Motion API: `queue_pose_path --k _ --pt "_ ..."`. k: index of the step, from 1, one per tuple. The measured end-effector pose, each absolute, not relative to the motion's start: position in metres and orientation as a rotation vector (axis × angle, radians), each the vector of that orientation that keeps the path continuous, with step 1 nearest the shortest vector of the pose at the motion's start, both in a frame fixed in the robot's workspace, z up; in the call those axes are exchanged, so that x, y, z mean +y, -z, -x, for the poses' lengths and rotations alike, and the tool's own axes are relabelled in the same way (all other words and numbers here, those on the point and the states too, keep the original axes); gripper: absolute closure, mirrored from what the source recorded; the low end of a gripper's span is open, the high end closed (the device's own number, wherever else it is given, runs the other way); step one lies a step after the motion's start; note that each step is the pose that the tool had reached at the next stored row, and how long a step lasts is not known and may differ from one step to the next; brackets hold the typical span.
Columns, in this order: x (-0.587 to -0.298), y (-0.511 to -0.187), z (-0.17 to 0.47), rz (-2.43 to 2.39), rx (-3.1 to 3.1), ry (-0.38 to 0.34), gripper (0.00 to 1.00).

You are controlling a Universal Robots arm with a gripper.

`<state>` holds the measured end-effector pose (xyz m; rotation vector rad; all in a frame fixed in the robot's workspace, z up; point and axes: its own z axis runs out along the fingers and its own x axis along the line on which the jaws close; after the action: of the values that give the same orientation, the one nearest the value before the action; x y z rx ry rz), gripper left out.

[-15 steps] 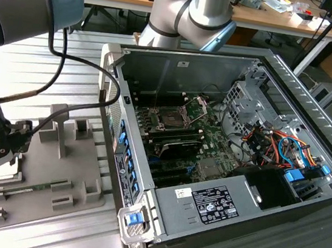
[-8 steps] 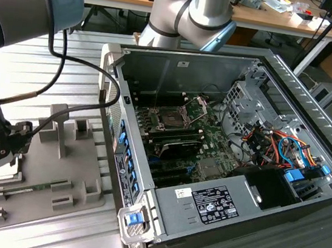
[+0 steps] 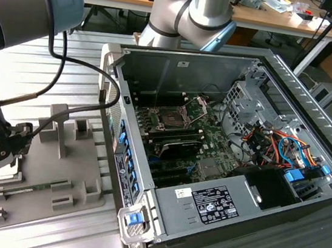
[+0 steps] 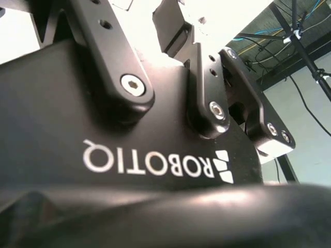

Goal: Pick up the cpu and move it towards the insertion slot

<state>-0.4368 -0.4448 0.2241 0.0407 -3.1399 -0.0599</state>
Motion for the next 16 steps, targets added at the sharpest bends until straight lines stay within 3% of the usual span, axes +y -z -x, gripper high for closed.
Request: queue_pose_path --k 16 --pt "-0.4470 -0.2213 0.4368 -0.041 -3.140 0.060 0.40"
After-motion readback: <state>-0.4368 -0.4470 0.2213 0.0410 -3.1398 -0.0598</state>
